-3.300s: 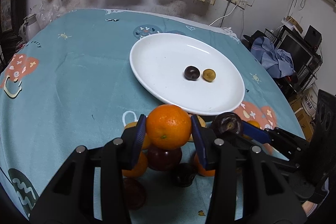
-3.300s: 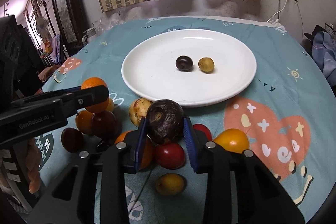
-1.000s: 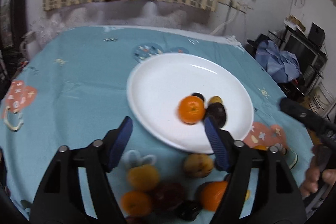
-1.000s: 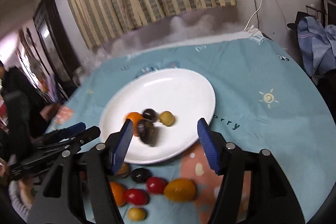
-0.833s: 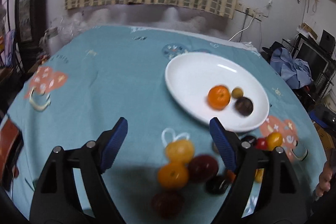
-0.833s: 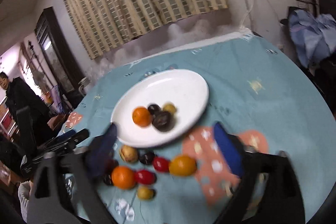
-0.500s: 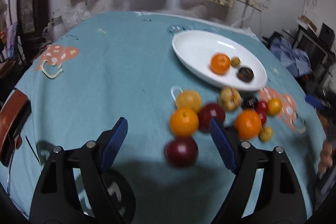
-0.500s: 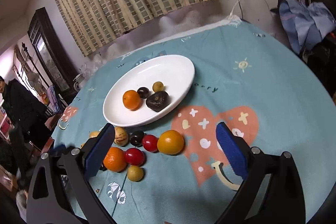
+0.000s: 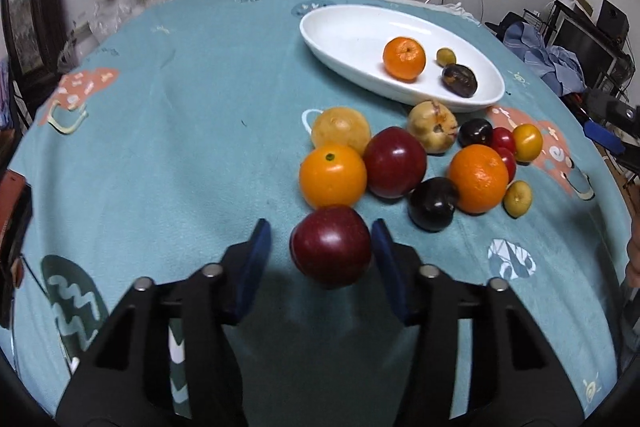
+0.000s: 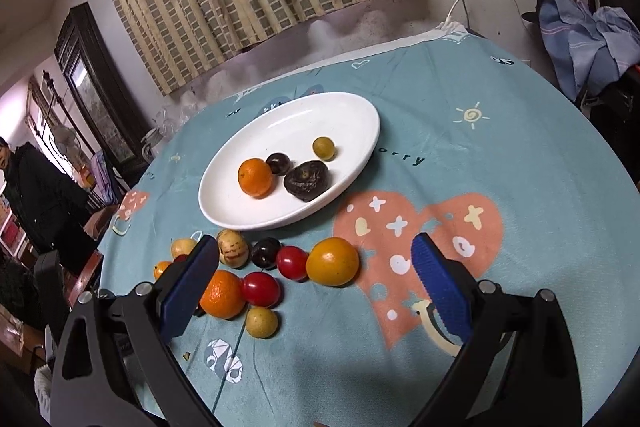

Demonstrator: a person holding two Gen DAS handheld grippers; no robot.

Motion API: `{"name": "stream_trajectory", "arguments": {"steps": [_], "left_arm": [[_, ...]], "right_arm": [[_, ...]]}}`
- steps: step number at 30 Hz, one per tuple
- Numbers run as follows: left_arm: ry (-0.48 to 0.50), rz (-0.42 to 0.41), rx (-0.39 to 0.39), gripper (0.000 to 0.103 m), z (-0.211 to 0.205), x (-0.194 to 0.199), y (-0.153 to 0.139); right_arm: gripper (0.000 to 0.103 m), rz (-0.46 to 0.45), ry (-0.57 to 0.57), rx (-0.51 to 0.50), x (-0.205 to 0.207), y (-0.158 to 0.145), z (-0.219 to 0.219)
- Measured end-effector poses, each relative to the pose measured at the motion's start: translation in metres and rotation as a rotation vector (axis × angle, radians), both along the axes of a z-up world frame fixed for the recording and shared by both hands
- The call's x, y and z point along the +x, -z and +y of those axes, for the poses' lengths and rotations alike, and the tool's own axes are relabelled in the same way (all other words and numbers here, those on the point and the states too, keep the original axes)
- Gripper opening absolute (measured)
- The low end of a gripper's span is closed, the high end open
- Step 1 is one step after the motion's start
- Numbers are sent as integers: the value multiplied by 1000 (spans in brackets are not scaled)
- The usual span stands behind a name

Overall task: Organize fruits
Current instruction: 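Grasp the large red plum with the left tool while the right tool grasps a small yellow plum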

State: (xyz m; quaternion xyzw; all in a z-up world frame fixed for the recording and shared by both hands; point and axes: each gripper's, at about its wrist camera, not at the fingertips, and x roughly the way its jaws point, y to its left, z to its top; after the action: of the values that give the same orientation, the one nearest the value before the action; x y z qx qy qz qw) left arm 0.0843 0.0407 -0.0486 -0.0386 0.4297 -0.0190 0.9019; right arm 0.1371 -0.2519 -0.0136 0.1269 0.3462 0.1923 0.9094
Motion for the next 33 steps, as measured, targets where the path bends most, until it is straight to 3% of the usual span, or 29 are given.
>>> {"name": "stream_trajectory", "arguments": {"steps": [2, 5, 8, 11, 13, 16, 19, 25, 33], "left_arm": [[16, 5, -11, 40, -2, 1, 2], [20, -6, 21, 40, -8, -1, 2], [-3, -23, 4, 39, -2, -3, -2], [-41, -26, -28, 39, 9, -4, -3], [-53, -25, -44, 39, 12, -4, -3], [-49, -14, -42, 39, 12, -3, -2], [-37, -17, -34, 40, 8, -4, -2], [-30, -14, -31, 39, 5, -4, -2], [-11, -6, -27, 40, 2, 0, 0]], "right_arm": [[97, -4, -7, -11, -1, 0, 3], [97, -1, -39, -28, -3, 2, 9], [96, 1, -111, -67, -10, 5, 24], [82, 1, -199, -159, -23, 14, 51], [64, 22, -247, -217, -26, 24, 68], [53, 60, -273, -294, -22, 41, 83], [44, 70, -273, -308, -18, 48, 86], [31, 68, -270, -317, -12, 54, 88], [27, 61, -244, -290, -13, 50, 83]]}}
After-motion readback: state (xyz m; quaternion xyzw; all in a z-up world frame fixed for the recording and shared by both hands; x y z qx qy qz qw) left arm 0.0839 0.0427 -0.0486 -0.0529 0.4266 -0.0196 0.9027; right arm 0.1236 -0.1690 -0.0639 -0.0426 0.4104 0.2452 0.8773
